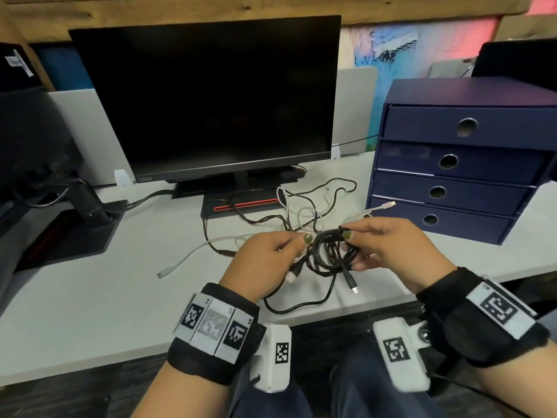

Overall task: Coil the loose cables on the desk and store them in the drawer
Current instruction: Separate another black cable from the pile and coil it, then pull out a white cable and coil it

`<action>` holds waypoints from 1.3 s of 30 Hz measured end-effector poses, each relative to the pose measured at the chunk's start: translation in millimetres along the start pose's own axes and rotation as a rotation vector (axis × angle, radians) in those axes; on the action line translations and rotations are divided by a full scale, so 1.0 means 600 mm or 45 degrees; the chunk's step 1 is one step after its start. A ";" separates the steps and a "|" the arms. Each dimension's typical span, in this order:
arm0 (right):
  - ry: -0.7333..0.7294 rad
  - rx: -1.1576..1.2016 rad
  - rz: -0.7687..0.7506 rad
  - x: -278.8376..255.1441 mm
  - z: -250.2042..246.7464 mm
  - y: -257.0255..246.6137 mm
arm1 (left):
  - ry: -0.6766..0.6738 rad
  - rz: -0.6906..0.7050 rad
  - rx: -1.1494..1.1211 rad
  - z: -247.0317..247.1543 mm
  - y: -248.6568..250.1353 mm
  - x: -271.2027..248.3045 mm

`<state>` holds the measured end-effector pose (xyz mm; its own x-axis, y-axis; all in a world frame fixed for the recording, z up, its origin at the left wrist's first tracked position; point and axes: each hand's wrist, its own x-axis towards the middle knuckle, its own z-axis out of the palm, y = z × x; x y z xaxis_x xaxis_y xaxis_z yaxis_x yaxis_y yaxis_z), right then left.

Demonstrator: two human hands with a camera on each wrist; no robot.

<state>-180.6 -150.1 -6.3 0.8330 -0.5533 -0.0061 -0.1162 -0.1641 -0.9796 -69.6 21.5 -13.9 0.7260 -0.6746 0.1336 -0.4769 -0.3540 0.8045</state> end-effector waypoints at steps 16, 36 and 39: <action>0.232 -0.029 0.469 0.026 -0.129 0.103 | -0.609 -0.051 0.715 0.033 -0.031 -0.005; 0.411 -0.596 -0.215 0.030 -0.033 0.071 | -0.147 -0.169 0.491 -0.057 -0.060 0.006; 0.177 -0.666 -0.245 0.034 0.012 0.057 | -0.072 -0.168 0.464 -0.069 -0.061 0.006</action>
<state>-163.8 -161.3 -41.4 0.7909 -0.5697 0.2236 -0.2512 -0.6353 -0.7303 -29.1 59.2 -18.9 0.7692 -0.6390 0.0026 -0.5336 -0.6402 0.5527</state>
